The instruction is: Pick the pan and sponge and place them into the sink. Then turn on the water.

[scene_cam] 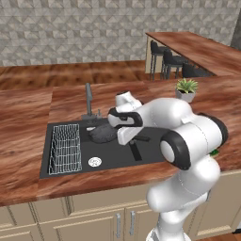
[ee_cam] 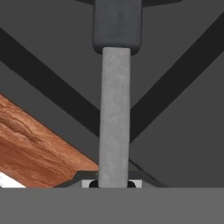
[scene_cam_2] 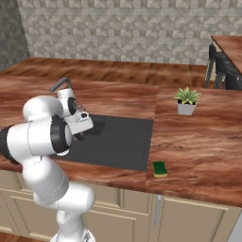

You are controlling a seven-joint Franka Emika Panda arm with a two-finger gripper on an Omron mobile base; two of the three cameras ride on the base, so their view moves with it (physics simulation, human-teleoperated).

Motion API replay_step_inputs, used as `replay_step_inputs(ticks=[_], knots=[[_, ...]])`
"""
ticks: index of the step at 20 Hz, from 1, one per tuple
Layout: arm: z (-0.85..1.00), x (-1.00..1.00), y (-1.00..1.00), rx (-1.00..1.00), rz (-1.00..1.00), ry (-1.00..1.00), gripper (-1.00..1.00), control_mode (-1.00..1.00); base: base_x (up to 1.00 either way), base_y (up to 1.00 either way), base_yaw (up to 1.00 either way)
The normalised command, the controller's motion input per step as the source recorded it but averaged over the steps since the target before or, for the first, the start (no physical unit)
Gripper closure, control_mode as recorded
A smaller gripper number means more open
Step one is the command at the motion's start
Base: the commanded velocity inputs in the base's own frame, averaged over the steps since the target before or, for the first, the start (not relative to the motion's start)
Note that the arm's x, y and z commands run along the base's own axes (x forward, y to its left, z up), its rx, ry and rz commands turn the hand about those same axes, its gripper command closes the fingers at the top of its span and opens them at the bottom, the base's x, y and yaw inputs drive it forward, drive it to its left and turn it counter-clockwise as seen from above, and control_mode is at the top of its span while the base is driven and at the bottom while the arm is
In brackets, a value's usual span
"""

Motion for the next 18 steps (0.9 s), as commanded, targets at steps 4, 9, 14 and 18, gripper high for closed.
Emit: replay_step_inputs(ticks=[4, 9, 14, 18], knots=[[-0.09, 0.08, 0.00, -0.02, -0.06, 0.04, 1.00, -1.00, 0.00, 0.00, 0.00], [-0.09, 0.08, 0.13, -0.01, -0.02, 0.03, 1.00, -1.00, 0.00, 0.00, 0.00], [-0.08, 0.05, 0.16, 0.00, -0.01, 0.06, 1.00, -1.00, 0.00, 0.00, 0.00], [-0.06, 0.03, 0.06, 0.00, -0.02, 0.05, 1.00, -1.00, 0.00, 0.00, 0.00]])
